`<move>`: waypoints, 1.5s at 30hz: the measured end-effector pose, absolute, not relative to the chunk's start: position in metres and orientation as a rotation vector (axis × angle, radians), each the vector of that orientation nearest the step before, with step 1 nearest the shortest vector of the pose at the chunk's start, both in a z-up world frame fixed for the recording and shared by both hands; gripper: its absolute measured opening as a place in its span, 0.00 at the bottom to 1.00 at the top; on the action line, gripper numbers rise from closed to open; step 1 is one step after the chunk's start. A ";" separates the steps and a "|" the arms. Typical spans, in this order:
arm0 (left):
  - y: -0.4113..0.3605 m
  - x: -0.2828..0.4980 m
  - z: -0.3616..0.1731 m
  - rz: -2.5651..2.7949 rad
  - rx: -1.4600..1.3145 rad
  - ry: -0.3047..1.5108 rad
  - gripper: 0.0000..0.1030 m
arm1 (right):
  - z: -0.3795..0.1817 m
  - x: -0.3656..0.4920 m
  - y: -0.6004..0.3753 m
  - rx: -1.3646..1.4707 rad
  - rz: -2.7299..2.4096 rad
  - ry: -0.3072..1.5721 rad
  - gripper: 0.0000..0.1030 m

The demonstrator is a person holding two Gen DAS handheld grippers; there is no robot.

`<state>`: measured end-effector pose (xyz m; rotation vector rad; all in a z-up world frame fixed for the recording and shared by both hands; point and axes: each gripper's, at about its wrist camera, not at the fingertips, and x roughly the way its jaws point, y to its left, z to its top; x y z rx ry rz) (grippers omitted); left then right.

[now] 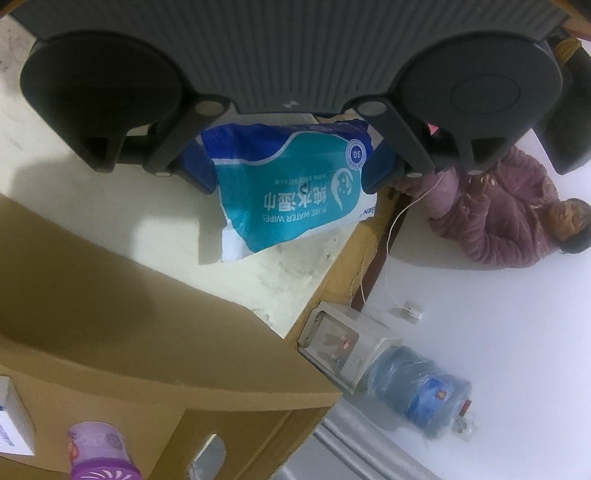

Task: Organize objects
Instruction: 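Lower the open right gripper around the wet wipes pack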

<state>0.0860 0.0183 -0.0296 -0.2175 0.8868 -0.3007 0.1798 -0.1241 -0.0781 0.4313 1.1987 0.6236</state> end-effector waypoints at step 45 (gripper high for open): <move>-0.057 0.089 -0.054 -0.483 -0.246 1.076 0.96 | -0.107 0.123 -0.258 0.705 0.502 1.196 0.85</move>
